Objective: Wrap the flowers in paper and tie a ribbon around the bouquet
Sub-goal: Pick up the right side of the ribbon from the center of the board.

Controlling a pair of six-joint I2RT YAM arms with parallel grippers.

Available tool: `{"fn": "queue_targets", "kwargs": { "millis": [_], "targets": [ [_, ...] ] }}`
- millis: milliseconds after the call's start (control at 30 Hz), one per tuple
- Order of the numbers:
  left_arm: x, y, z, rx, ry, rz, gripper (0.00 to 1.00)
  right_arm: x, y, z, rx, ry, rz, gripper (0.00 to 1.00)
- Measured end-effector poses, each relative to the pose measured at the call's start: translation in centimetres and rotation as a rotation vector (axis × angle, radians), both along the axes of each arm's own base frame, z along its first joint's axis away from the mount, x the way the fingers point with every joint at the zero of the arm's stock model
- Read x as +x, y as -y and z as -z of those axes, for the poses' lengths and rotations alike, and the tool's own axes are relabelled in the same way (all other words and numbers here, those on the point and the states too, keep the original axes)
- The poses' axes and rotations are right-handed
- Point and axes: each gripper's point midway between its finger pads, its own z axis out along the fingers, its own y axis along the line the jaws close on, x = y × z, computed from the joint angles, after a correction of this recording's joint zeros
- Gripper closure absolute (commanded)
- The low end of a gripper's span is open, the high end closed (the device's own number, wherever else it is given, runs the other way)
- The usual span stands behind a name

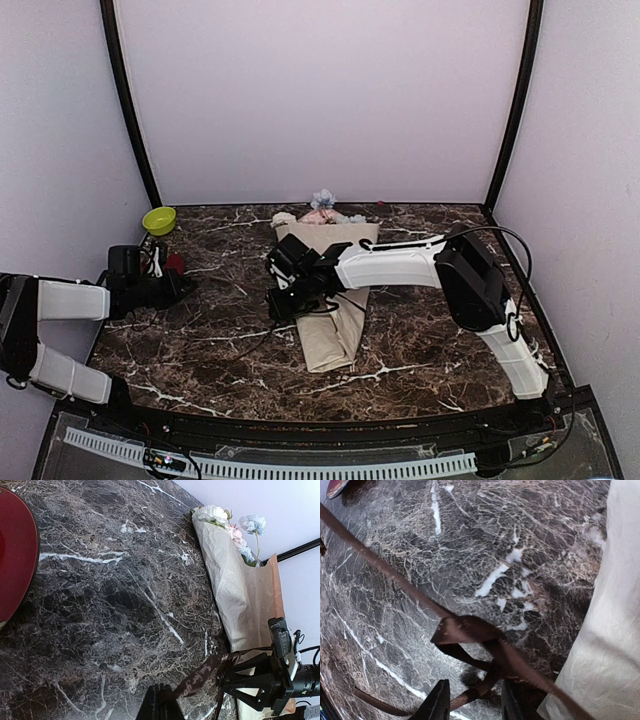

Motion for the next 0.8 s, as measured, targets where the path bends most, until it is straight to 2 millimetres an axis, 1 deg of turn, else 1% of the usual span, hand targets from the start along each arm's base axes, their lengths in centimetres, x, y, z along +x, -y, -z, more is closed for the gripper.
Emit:
{"fn": "queue_targets", "kwargs": {
  "millis": [67, 100, 233, 267, 500, 633, 733, 800],
  "targets": [
    [0.0, 0.0, 0.1, 0.001, -0.002, 0.001, 1.0, 0.1, -0.1, 0.1, 0.0, 0.003, -0.001, 0.72],
    [0.0, 0.0, 0.1, 0.001, -0.002, 0.002, 1.0, 0.1, -0.1, 0.1, -0.001, 0.003, -0.001, 0.75],
    [0.0, 0.1, 0.1, 0.002, -0.002, 0.004, 1.0, 0.1, 0.0, 0.3, -0.007, -0.001, -0.001, 0.97],
    [0.0, 0.1, 0.1, 0.002, -0.003, 0.005, 1.0, 0.0, 0.0, 0.3, -0.01, -0.001, -0.001, 1.0],
    [0.0, 0.1, 0.4, 0.003, -0.011, 0.005, 1.0, -0.2, -0.1, 0.4, -0.01, -0.002, -0.026, 1.0],
    [0.3, 0.0, 0.0, 0.009, 0.001, 0.004, 1.0, -1.2, -0.7, 0.1, 0.018, -0.018, -0.123, 1.0],
    [0.6, 0.0, -0.2, 0.012, 0.005, 0.003, 1.0, -2.7, -1.3, -1.1, 0.063, -0.037, -0.226, 1.0],
    [0.8, 0.0, -0.2, 0.015, 0.004, 0.002, 1.0, -3.7, -1.3, -2.9, 0.106, -0.048, -0.293, 1.0]
  ]
}}
